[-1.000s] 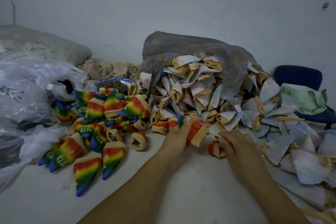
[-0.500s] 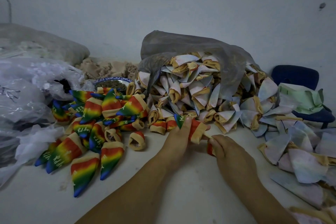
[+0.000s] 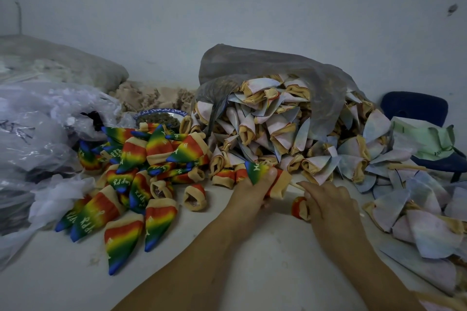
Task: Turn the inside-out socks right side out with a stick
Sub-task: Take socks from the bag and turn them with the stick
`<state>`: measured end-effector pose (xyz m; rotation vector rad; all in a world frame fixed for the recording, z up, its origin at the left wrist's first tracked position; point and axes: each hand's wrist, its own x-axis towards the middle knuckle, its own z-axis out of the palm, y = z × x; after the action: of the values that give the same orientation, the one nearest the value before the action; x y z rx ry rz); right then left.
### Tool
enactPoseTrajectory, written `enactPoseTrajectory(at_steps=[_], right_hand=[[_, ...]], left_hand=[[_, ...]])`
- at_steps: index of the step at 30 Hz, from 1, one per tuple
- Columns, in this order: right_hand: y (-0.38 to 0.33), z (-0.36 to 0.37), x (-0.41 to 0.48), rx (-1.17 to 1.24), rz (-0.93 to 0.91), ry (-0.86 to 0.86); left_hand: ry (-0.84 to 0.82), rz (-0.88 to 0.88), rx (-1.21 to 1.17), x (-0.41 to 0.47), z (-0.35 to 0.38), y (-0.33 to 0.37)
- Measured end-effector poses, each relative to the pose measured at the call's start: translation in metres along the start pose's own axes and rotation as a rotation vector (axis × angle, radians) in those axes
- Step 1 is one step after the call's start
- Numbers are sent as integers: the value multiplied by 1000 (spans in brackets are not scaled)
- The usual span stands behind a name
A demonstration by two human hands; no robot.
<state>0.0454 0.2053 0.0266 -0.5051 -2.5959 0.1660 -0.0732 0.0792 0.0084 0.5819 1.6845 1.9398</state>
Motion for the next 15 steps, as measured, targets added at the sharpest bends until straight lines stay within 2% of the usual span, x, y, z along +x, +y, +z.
enactPoseTrajectory(at_steps=[6,10,15], right_hand=[[9,-1,1,22,6,-29],[8,-3,1,28,13,11],[8,-4,-2,50,10,-17]], left_hand=[[-34,-50,163,-2,2,2],[-54,-34,280,-5,3,6],[-62,-4,319,-6,6,8]])
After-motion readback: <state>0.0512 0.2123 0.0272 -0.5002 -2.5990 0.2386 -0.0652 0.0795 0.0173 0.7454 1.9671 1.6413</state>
